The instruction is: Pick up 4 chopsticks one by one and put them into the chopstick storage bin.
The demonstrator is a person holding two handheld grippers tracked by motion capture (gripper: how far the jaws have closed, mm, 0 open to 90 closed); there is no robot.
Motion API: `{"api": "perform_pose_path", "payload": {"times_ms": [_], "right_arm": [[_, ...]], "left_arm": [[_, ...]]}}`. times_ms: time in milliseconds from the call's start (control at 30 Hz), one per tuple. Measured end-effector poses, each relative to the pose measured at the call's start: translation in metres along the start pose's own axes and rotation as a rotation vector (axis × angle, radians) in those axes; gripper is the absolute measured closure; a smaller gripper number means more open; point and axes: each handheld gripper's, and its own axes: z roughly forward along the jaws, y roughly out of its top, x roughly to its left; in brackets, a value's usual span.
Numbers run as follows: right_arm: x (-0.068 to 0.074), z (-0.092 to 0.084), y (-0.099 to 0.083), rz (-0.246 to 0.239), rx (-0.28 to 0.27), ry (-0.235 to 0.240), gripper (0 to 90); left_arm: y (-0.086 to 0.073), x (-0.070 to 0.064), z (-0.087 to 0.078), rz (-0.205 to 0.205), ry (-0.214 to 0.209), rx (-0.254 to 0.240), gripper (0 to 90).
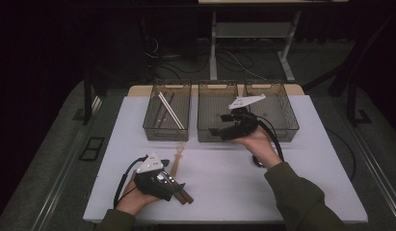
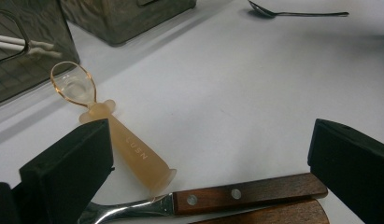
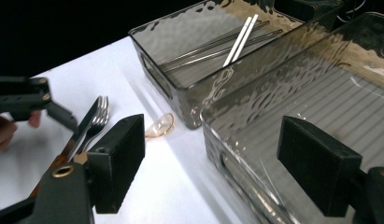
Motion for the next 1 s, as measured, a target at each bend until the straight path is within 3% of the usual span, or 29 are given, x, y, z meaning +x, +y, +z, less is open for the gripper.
{"api": "perform_pose_path", "payload": {"times_ms": [200, 733, 1000], "right_arm": [[-0.002, -0.028, -0.023, -0.020, -0.028, -0.011, 18.9], [-0.011, -0.082, -0.090, 0.019, -0.076, -0.067, 14.3], [-0.011, -0.098, -0.121, 0.032, -0.050, -0.117, 14.3]], "left_arm": [[0.000, 0.001, 0.000, -0.004, 0.004, 0.000, 0.0], [0.000, 0.001, 0.000, -0.010, 0.010, 0.002, 0.0], [0.000, 0.000, 0.000, -0.005, 0.009, 0.004, 0.0]]}}
